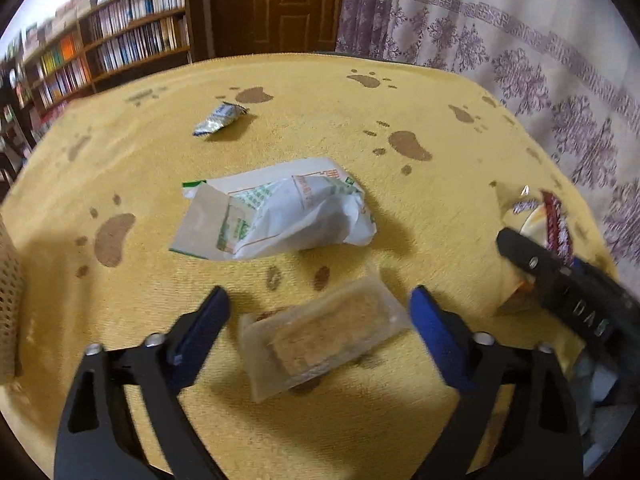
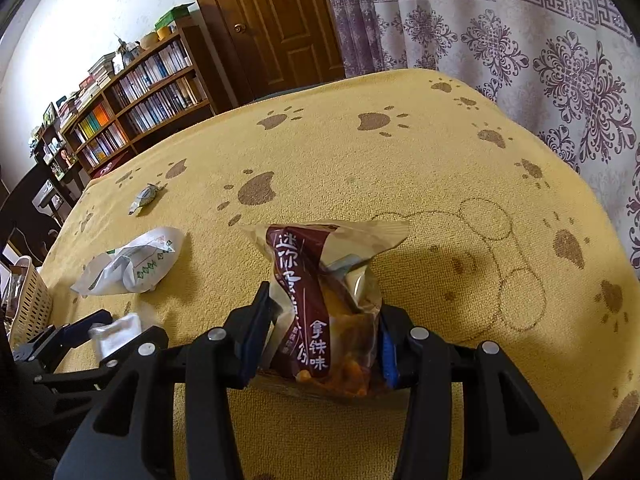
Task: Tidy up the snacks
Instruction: 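Grasp the clear brown bar pack with the left gripper while the right holds the brown bag, then carry the brown bar pack to the basket and open the left gripper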
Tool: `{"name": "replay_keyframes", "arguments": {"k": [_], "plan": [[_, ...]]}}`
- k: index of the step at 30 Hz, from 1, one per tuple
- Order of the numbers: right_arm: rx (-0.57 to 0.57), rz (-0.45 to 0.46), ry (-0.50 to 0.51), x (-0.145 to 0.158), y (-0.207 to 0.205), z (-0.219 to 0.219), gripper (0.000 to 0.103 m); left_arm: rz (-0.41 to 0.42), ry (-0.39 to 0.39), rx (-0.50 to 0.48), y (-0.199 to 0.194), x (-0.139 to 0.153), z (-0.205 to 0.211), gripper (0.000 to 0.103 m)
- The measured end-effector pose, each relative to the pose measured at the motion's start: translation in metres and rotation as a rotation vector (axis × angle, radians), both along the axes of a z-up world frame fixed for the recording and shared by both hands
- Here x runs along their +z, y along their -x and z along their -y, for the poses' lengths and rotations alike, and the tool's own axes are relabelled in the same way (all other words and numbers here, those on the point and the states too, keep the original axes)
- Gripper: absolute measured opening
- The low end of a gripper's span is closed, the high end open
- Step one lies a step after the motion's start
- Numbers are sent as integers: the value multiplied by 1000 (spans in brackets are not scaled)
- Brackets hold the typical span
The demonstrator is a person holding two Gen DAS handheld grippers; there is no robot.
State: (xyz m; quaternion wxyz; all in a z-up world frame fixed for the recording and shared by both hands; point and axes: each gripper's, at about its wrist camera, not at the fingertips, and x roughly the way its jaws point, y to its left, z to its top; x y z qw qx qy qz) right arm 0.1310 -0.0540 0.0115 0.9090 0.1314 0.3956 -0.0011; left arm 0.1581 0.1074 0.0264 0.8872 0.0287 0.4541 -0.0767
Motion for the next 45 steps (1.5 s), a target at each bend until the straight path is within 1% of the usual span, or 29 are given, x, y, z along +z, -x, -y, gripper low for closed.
{"name": "replay_keyframes", "arguments": {"k": [2, 3, 6, 10, 18, 27, 33, 36, 40, 45], "plan": [[1, 0, 1, 0, 0, 0, 46, 17, -32, -2, 3, 1, -1, 70], [0, 1, 1, 0, 0, 0, 46, 19, -29, -7, 4, 1, -3, 68], [0, 0, -1, 0, 0, 0, 46, 25, -22, -22, 9, 4, -10, 65], [0, 1, 0, 0, 0, 0, 46, 44, -33, -8, 14, 7, -20, 63], [0, 1, -1, 0, 0, 0, 46, 89, 4, 45, 24, 27, -53, 63], [-1, 2, 0, 0, 0, 0, 46, 187, 43, 131, 39, 69, -98, 63], [-1, 2, -1, 0, 1, 0, 46, 252, 48, 197, 49, 93, -131, 63], [-1, 2, -1, 0, 1, 0, 46, 271, 50, 231, 52, 100, -148, 63], [-1, 2, -1, 0, 1, 0, 46, 296, 45, 296, 57, 110, -182, 63], [-1, 2, 0, 0, 1, 0, 46, 313, 38, 360, 61, 118, -216, 63]]}}
